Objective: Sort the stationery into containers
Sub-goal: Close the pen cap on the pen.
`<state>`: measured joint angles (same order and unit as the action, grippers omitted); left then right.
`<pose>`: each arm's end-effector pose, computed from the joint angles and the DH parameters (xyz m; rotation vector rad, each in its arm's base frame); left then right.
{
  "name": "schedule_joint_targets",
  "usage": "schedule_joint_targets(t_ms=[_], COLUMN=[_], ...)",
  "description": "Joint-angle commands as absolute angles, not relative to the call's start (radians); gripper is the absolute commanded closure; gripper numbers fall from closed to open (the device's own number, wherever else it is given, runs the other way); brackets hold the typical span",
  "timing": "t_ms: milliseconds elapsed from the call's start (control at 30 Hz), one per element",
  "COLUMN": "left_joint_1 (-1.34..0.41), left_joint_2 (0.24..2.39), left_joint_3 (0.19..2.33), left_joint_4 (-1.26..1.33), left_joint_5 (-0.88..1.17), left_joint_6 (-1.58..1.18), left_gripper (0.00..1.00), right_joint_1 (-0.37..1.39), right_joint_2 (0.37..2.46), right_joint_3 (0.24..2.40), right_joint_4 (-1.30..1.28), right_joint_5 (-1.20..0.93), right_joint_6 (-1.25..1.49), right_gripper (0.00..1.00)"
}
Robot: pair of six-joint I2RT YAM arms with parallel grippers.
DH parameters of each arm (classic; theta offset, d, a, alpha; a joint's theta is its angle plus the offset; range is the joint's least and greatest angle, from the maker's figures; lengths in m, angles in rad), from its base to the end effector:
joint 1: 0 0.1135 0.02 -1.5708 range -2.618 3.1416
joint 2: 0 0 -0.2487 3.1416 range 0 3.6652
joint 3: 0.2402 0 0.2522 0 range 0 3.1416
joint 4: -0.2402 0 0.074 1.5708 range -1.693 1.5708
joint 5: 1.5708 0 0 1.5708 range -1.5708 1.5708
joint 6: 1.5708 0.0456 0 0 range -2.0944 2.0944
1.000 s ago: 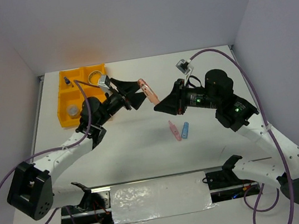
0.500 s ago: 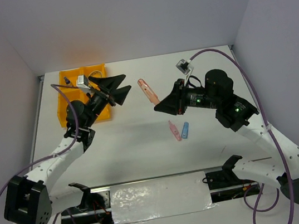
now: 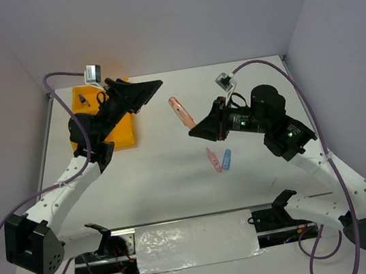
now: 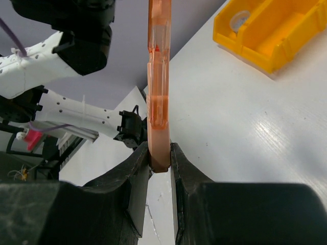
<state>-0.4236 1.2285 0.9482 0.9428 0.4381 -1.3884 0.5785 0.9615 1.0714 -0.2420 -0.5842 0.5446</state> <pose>0.2468 -0.1325 0.4086 -0.0630 1.1536 -1.8391 0.1752 0.1444 0.3892 -0.5064 1.7983 1.3025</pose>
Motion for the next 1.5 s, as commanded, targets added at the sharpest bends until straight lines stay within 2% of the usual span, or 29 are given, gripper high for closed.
schedule_joint_targets(t_ms=[0,267,500,600,700,767,1300,1333,1400,1467], left_joint_1=[-0.44,-0.472,-0.506,-0.515,-0.518,-0.52,-0.551,-0.551,-0.552,-0.552], left_joint_2=[1.226,1.227,1.238,1.244,1.239,1.236,1.213,1.212,1.201,1.195], left_joint_3=[1.005,1.02,1.06,1.065,1.052,1.04,1.006,1.006,1.008,1.011], left_joint_4=[0.887,0.77,0.695,0.684,0.689,0.704,0.644,0.641,0.629,0.615], left_joint_5=[0.494,0.497,0.494,0.503,0.506,0.508,0.503,0.502,0.499,0.491], left_joint_6=[-1.261,-1.198,-1.158,-1.158,-1.17,-1.187,-1.178,-1.177,-1.174,-1.167], left_gripper=[0.1,0.19,0.2,0.24,0.31,0.43,0.63,0.68,0.7,0.77], right_joint_1=[0.583,0.584,0.584,0.584,0.584,0.584,0.584,0.583,0.584,0.584], right_joint_2=[0.953,0.956,0.968,0.973,0.973,0.973,0.976,0.976,0.979,0.979], right_joint_3=[1.111,1.127,1.141,1.146,1.146,1.143,1.157,1.157,1.16,1.163], right_joint_4=[-0.25,-0.256,-0.256,-0.256,-0.256,-0.249,-0.23,-0.233,-0.235,-0.242], right_joint_5=[-0.594,-0.592,-0.597,-0.597,-0.594,-0.595,-0.595,-0.591,-0.584,-0.568], right_joint_6=[0.528,0.522,0.517,0.512,0.511,0.515,0.528,0.528,0.528,0.531], right_gripper=[1.0,1.0,1.0,1.0,1.0,1.0,1.0,1.0,1.0,1.0])
